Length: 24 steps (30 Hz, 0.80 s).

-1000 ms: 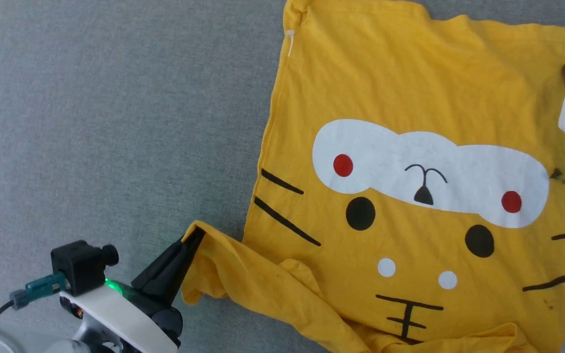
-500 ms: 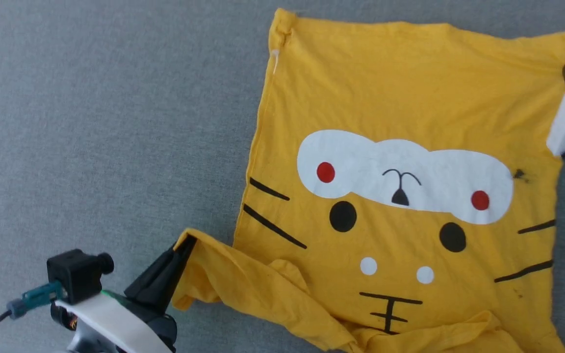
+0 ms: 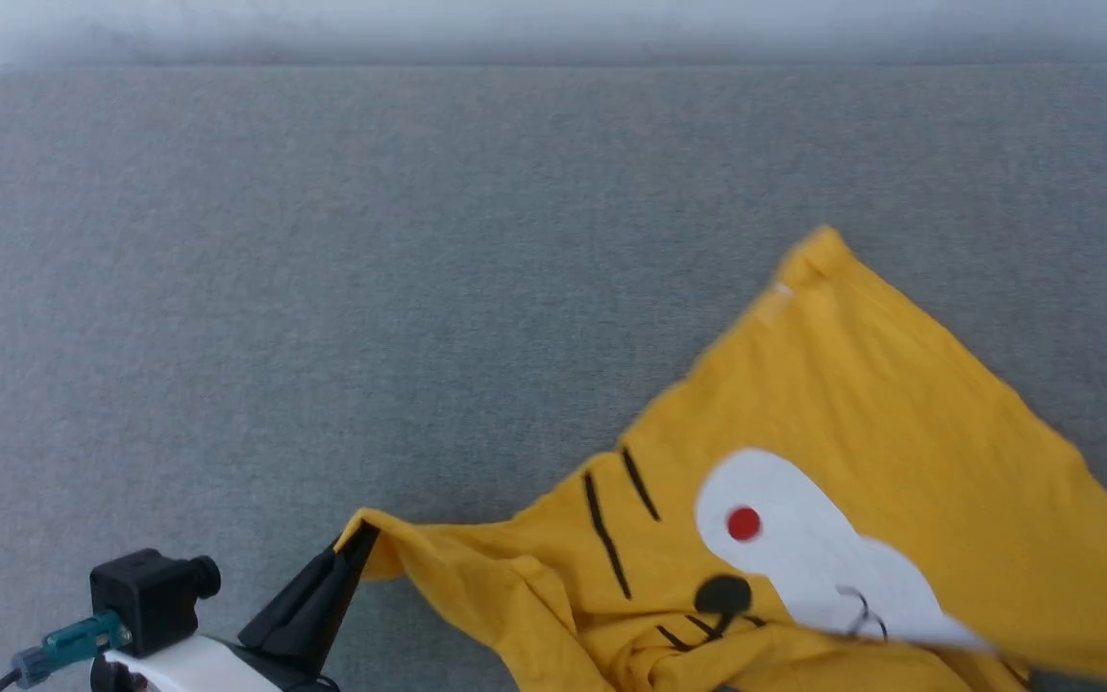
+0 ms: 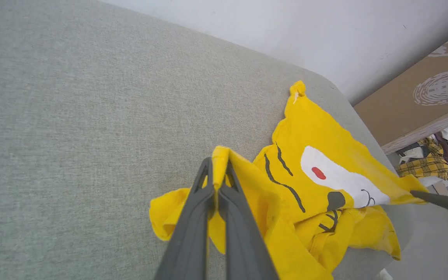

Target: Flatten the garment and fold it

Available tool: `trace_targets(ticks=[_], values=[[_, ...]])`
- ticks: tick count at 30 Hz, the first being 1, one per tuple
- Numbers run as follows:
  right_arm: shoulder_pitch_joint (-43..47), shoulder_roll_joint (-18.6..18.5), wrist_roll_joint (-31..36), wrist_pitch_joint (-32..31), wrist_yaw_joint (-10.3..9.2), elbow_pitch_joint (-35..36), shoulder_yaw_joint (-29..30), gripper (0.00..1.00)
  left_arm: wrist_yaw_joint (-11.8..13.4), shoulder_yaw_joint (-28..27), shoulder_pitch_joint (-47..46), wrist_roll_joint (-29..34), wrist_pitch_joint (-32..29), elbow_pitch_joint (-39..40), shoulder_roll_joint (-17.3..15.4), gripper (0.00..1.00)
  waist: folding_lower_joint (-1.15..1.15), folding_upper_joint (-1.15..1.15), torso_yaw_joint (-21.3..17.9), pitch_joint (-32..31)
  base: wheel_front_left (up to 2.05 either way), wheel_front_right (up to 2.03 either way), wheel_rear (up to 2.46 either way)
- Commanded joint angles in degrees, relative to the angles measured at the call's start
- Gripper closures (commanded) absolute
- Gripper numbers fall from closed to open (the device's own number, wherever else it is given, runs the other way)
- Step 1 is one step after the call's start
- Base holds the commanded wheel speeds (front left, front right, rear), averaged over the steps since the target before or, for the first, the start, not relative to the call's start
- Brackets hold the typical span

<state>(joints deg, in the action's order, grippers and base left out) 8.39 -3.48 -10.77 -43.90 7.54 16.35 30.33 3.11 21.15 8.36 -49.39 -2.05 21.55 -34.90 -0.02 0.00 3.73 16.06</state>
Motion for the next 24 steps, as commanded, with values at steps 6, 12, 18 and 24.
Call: trace_targets(ticks=[6, 12, 18, 24], values=[[12.42, 0.57, -4.79, 4.5, -0.05, -5.73, 1.63, 1.0, 1.23, -0.49, 2.53, -0.17, -0.33, 1.13, -1.08, 1.0, 0.02, 0.0, -4.49, -3.24, 0.0, 0.0, 0.0], [8.56, 0.59, -5.14, 13.62, -0.05, -15.03, -3.15, 0.0, 2.32, -0.8, 3.62, -0.46, -1.12, 2.42, -1.73, 1.0, 0.02, 0.0, -5.68, -4.97, 0.0, 0.0, 0.0], [4.18, 0.59, -5.22, 15.98, -0.05, -11.93, -3.97, 0.0, 2.72, -0.45, 3.51, -0.34, -1.86, 3.47, -1.97, 1.0, 0.02, 0.0, -5.31, -5.23, 0.0, 0.0, 0.0], [0.39, 0.59, -3.53, 11.28, -0.05, 4.06, -3.64, 0.0, 2.2, -0.14, 2.49, -0.09, -1.71, 3.91, -1.81, 1.0, 0.02, 0.0, -3.9, -3.49, 0.0, 0.0, 0.0]])
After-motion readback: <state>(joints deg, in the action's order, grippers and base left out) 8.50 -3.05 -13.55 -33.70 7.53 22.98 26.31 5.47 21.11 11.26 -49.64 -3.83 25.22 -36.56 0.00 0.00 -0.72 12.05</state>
